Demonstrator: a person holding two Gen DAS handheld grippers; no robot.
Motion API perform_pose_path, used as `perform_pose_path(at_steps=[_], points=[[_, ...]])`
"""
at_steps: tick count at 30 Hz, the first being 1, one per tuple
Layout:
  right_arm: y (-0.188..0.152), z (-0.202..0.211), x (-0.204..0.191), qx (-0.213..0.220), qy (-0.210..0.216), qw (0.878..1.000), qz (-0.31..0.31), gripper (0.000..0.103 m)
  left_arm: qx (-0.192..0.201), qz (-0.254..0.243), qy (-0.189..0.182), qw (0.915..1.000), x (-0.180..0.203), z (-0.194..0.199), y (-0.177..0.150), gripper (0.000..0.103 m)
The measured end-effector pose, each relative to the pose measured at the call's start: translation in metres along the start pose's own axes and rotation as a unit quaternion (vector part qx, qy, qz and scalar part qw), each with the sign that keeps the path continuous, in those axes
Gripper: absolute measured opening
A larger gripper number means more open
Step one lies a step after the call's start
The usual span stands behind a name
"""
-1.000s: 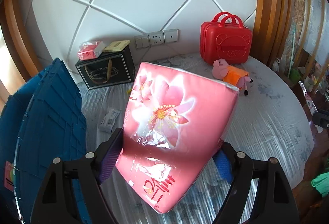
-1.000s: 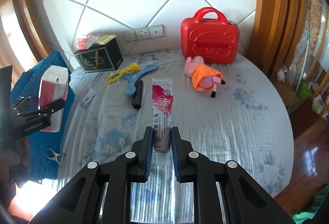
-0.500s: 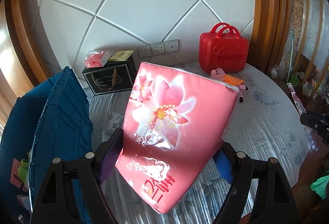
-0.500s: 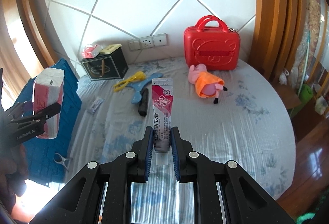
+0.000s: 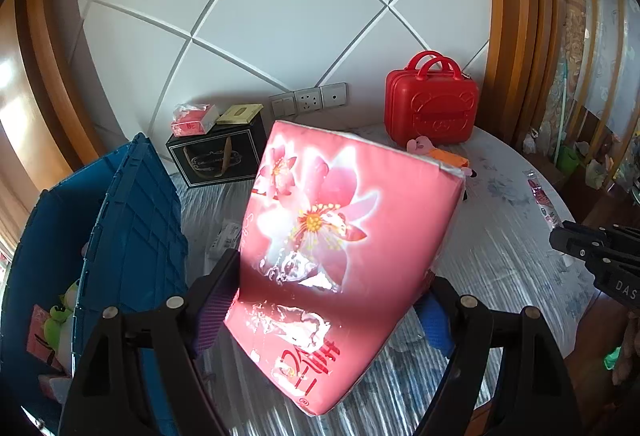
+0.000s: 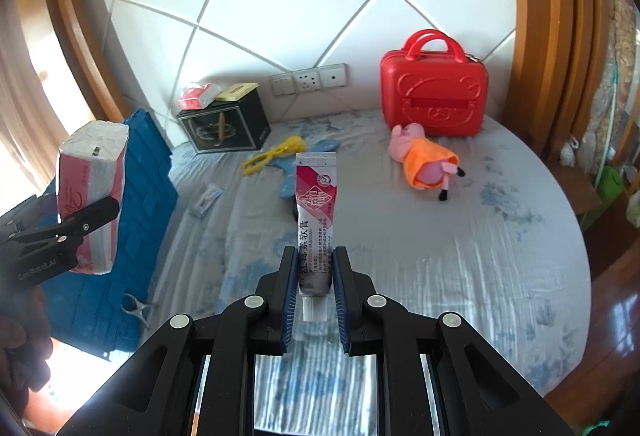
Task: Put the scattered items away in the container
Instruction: 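Lift the tissue pack and toothpaste tube and carry them to the blue bin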
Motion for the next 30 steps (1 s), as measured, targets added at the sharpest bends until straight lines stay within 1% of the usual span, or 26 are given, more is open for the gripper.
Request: perform_pose_path(at_steps=[6, 13, 20, 26, 30], points=[[0.006, 0.004, -0.014, 0.011, 0.006, 1.0, 0.002, 0.017, 0.018, -0.006, -0.002, 0.9998, -0.01, 0.014, 0.007, 0.081], [0.019, 0.01, -0.049, 0.028, -0.008, 0.999, 0.015, 0.017, 0.044, -0.001, -0.014, 0.9989, -0.048, 0.032, 0.015, 0.081], [0.027, 0.006, -0.105, 0.033, -0.01, 0.999, 0.013, 0.017, 0.049, -0.005, -0.032, 0.9983, -0.102, 0.044, 0.022, 0.081], [0.031, -0.002, -0.169, 0.036, -0.001, 0.999, 0.022, 0.017, 0.053, 0.001, -0.045, 0.9976, -0.162, 0.055, 0.023, 0.081], [0.037, -0.007, -0.214, 0.039, 0.007, 0.998, 0.038, 0.017, 0.06, 0.012, -0.041, 0.9973, -0.203, 0.063, 0.022, 0.081]])
Point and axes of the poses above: each gripper's, at about its wrist camera, not at the fingertips, and z roughly against the way its jaws point, x to its right, y to its top, the point moved 2 cm from there along -z, roughly the way its jaws point, and after that the axes turned 1 degree about -x, right-handed, at the moved point
